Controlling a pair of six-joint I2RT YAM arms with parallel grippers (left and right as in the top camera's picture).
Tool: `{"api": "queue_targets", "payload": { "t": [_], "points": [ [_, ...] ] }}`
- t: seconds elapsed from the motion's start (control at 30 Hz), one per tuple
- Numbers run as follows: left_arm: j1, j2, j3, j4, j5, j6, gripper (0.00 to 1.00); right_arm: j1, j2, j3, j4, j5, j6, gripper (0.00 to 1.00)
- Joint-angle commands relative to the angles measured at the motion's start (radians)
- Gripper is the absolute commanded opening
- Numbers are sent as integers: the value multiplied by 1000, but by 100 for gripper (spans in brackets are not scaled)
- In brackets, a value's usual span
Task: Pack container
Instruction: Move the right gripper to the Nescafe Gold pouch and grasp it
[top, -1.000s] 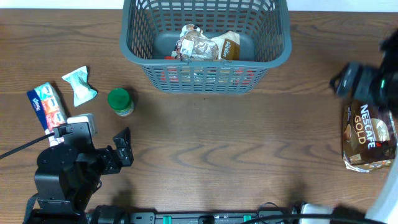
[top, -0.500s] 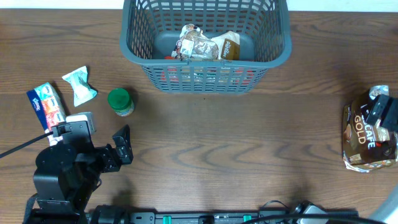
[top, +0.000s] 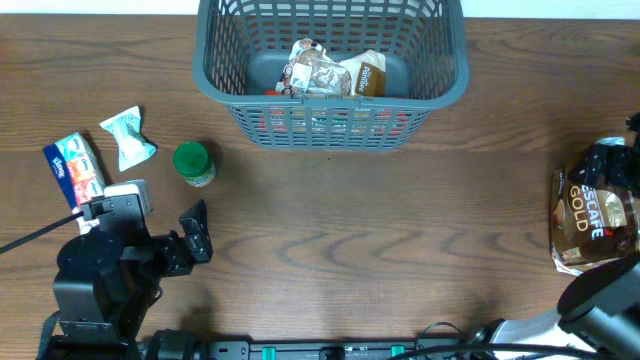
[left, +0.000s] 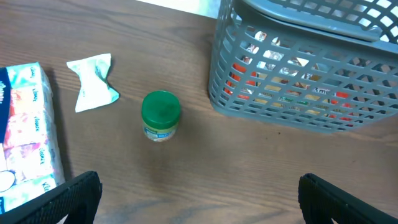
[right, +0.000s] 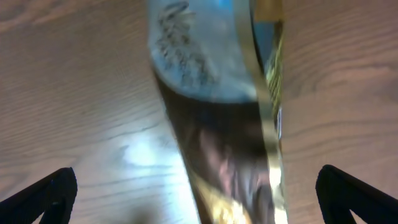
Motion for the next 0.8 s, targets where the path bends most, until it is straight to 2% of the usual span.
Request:
{"api": "queue_targets", "payload": {
  "t": [0.0, 0.47, 0.77],
  "points": [
    [-3, 0, 14, 3, -16, -2, 98, -9, 40, 2, 16, 18, -36, 99],
    [-3, 0, 14, 3, -20, -2, 98, -13, 249, -71, 129, 22, -48, 95],
    [-3, 0, 14, 2, -42, -2, 99, -13, 264, -333, 372, 85, -3, 93]
  ]
}}
